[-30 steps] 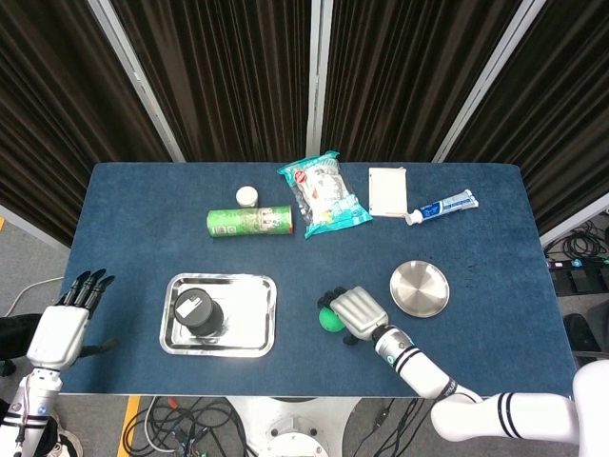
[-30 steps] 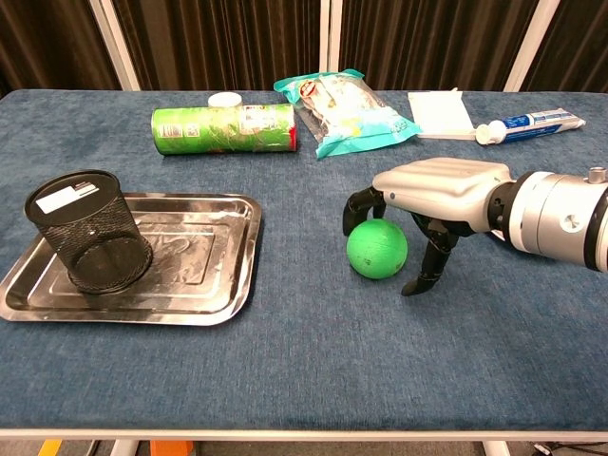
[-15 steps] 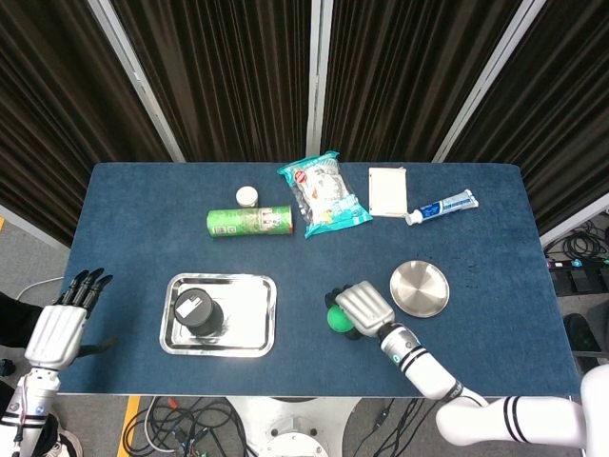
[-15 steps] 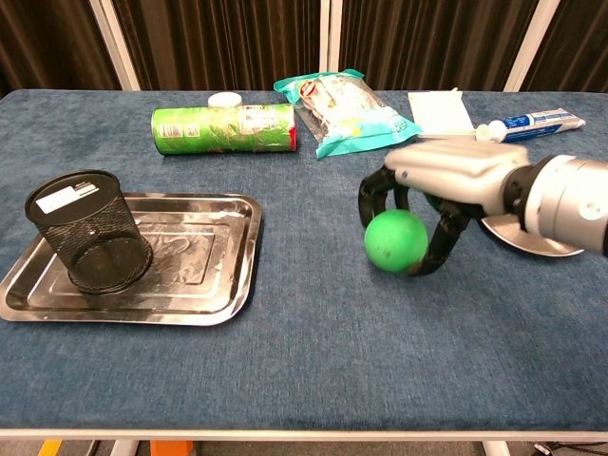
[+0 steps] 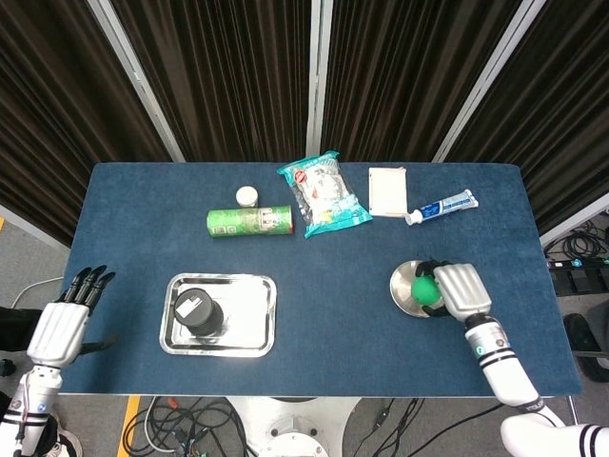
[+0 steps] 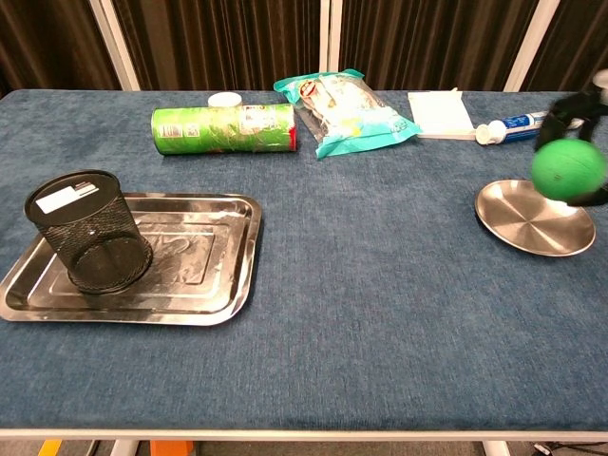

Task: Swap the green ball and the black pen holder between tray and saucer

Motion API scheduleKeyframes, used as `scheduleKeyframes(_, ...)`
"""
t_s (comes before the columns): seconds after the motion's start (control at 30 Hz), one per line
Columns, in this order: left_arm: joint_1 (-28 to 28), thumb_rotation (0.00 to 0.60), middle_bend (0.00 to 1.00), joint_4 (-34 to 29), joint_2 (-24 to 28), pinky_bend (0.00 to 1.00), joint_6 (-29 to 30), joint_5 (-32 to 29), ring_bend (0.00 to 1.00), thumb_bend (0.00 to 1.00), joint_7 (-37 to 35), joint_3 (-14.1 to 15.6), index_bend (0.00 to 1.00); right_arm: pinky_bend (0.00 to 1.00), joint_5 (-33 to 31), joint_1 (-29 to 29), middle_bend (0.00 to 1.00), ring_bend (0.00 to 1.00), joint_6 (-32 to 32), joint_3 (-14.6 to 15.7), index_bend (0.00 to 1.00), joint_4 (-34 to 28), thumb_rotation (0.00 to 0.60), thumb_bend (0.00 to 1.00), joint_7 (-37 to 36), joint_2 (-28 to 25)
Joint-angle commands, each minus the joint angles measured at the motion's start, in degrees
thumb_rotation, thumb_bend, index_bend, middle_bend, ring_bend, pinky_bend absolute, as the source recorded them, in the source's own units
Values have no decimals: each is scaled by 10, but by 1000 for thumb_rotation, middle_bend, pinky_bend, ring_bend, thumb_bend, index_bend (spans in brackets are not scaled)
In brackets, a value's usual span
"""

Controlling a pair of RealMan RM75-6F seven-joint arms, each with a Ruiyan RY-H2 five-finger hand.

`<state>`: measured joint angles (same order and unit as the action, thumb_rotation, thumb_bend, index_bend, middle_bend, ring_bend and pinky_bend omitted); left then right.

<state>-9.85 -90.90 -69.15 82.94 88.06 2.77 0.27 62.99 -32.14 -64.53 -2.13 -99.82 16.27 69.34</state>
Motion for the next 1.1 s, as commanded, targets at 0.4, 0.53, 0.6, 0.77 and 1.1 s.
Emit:
scheduleKeyframes(0.4,2,600,28,3,-7,288,-3,2,10,72,1,-2,87,652,6,26,406,404,31,-7,503,136,600,126,-53,78)
scheduleKeyframes(0.53,2,600,28,5,-9,287,-3,4,10,72,-2,-2,87,601,11,30,356,338,34,-10,402,151,600,91,-59,89)
scheduleKeyframes(0.6,3,600,30,7,-12,280,-1,6,10,72,-5,-2,87,568,17,32,336,301,35,-9,335,157,600,57,-60,91)
scheduleKeyframes(0.77,3,600,36,12,-14,266,-4,8,10,72,-6,-1,87,463,35,38,229,167,40,-11,212,157,600,0,-87,88)
scheduleKeyframes(1.1,15,600,40,-5,-5,266,22,29,10,69,0,5,87,374,90,102,184,103,-52,-5,184,116,600,0,-137,38)
